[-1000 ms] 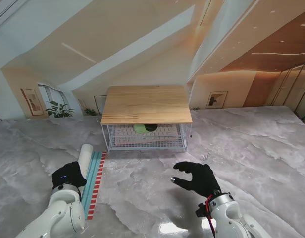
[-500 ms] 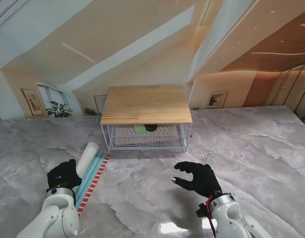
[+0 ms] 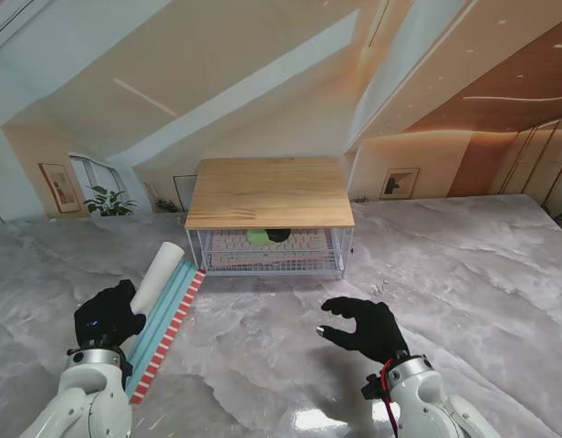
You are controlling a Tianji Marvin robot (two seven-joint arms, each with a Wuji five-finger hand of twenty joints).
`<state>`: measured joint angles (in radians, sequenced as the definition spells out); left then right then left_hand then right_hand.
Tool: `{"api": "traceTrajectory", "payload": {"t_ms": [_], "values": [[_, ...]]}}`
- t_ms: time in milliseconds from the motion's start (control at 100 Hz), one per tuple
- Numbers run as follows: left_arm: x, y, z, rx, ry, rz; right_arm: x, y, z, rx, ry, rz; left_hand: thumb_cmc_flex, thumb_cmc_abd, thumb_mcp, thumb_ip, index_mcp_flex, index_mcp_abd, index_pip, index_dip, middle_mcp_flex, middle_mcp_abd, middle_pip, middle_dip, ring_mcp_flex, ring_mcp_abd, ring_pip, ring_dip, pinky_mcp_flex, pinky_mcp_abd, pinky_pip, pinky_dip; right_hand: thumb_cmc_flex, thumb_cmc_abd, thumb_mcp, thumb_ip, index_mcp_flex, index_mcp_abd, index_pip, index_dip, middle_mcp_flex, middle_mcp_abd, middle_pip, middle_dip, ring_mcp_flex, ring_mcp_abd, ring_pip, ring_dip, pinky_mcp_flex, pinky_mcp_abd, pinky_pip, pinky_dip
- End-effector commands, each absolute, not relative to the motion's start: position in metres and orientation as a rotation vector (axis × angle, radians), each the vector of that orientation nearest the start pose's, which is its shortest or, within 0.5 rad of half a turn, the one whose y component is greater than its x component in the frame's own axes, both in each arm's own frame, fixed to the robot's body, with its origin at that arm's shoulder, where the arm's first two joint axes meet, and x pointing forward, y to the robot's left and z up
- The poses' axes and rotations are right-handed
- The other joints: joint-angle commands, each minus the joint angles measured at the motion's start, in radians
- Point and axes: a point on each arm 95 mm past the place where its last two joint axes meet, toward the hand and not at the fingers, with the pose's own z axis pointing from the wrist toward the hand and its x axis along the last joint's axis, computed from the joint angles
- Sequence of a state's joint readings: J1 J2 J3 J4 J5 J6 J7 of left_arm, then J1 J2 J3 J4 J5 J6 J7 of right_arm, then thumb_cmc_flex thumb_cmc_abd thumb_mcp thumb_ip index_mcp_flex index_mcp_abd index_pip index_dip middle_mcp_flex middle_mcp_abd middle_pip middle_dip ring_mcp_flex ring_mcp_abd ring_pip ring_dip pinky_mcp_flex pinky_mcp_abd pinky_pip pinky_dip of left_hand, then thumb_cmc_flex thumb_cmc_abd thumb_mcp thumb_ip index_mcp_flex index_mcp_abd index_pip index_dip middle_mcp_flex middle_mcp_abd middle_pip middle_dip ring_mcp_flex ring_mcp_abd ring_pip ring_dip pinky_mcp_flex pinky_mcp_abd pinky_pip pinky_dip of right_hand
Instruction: Unroll the mouse pad and set up the keyboard and mouse from the tabletop organizer
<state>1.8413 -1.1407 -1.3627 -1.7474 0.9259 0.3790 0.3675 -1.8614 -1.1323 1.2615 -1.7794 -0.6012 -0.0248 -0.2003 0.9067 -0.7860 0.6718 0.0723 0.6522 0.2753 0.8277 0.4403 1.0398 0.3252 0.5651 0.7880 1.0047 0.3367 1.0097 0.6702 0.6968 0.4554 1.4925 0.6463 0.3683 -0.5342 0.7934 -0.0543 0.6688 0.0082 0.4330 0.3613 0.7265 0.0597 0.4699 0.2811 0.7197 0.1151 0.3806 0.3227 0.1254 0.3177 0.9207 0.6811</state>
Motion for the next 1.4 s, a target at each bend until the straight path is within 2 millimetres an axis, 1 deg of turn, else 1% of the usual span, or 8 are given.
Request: {"api": "traceTrajectory", "payload": {"t_ms": [0,160,310,600,940,1050,1240,1390], "values": [[0.332,0.055,-0.316,-1.342,0.898,-1.292,0.315,0.018,-0.343,-2.182,-1.493,-2.406,0.115,0.039,0.119,0.068,0.052,-0.069,0.147,0.055,0.024,-0.005,0.011,0.016,0.018,-0.016,0.03,0.011,-0.002,0.015,0.043,-0.006,-0.001,0.008,-0.006,0.001,0.002,-0.004,-0.012,0.004,-0.021,-0.004,-0.002,-0.005,-0.044,-0.013,0.002,-0.004,-0.013,-0.007,-0.004,-0.001],[0.32,0.057,-0.303,-1.329,0.877,-1.331,0.314,0.018,-0.343,-2.189,-1.479,-2.392,0.116,0.045,0.116,0.069,0.048,-0.063,0.145,0.055,0.019,-0.001,0.015,0.019,0.012,-0.014,0.038,0.015,-0.007,0.016,0.051,-0.001,0.0,0.008,-0.006,0.001,0.001,-0.003,-0.012,0.003,-0.022,-0.003,-0.002,-0.004,-0.044,-0.014,0.003,-0.004,-0.011,-0.006,-0.003,-0.001],[0.307,0.057,-0.299,-1.339,0.846,-1.367,0.315,0.021,-0.344,-2.199,-1.433,-2.38,0.115,0.047,0.11,0.07,0.044,-0.062,0.142,0.058,0.015,0.0,0.018,0.02,0.01,-0.015,0.044,0.017,-0.008,0.014,0.056,0.004,0.0,0.006,-0.004,0.001,-0.002,0.0,-0.014,0.003,-0.024,-0.004,-0.001,-0.004,-0.044,-0.011,0.004,-0.004,0.006,-0.005,0.008,0.003],[0.289,0.047,-0.293,-1.45,0.678,-1.555,0.318,0.031,-0.34,-2.182,-1.265,-2.348,0.118,0.052,0.109,0.074,0.04,-0.059,0.141,0.064,0.011,0.004,0.024,0.021,0.008,-0.014,0.051,0.019,-0.009,0.017,0.062,0.011,0.008,-0.001,0.0,0.002,-0.019,0.018,-0.016,0.001,-0.04,0.021,0.018,0.005,-0.033,0.021,0.03,-0.002,0.119,-0.011,0.088,0.014],[0.272,0.025,-0.29,-1.564,0.577,-1.708,0.322,0.051,-0.342,-2.171,-1.088,-2.221,0.112,0.062,0.104,0.076,0.027,-0.062,0.145,0.069,0.003,0.0,0.031,0.021,0.005,-0.024,0.055,0.018,-0.008,0.007,0.062,0.013,-0.008,-0.033,0.003,0.001,-0.049,0.074,-0.025,-0.006,-0.075,0.077,0.036,0.013,-0.003,0.069,0.058,-0.013,0.212,-0.003,0.138,-0.02],[0.267,0.016,-0.29,-1.619,0.539,-1.751,0.324,0.06,-0.345,-2.161,-1.063,-2.178,0.112,0.066,0.102,0.077,0.022,-0.064,0.147,0.07,-0.002,-0.003,0.033,0.02,0.002,-0.027,0.056,0.018,-0.008,0.002,0.062,0.013,-0.012,-0.037,-0.005,0.001,-0.056,0.084,-0.028,-0.009,-0.083,0.087,0.04,0.015,-0.002,0.07,0.061,-0.016,0.218,-0.003,0.142,-0.035],[0.263,-0.002,-0.292,-1.716,0.511,-1.816,0.328,0.077,-0.352,-2.146,-1.037,-2.12,0.106,0.073,0.093,0.081,0.007,-0.073,0.157,0.072,-0.012,-0.015,0.043,0.018,0.0,-0.047,0.056,0.016,-0.004,-0.021,0.059,0.008,-0.016,-0.042,-0.035,-0.001,-0.064,0.097,-0.031,-0.014,-0.091,0.093,0.045,0.016,-0.001,0.074,0.066,-0.02,0.22,0.0,0.148,-0.057],[0.262,-0.013,-0.29,-1.752,0.505,-1.86,0.33,0.086,-0.356,-2.145,-1.031,-2.087,0.106,0.074,0.091,0.082,0.003,-0.072,0.159,0.071,-0.014,-0.015,0.046,0.017,-0.002,-0.047,0.056,0.015,-0.003,-0.024,0.06,0.006,-0.012,-0.043,-0.054,0.003,-0.067,0.102,-0.033,-0.017,-0.094,0.096,0.05,0.017,-0.004,0.073,0.068,-0.022,0.214,0.002,0.154,-0.071]]}}
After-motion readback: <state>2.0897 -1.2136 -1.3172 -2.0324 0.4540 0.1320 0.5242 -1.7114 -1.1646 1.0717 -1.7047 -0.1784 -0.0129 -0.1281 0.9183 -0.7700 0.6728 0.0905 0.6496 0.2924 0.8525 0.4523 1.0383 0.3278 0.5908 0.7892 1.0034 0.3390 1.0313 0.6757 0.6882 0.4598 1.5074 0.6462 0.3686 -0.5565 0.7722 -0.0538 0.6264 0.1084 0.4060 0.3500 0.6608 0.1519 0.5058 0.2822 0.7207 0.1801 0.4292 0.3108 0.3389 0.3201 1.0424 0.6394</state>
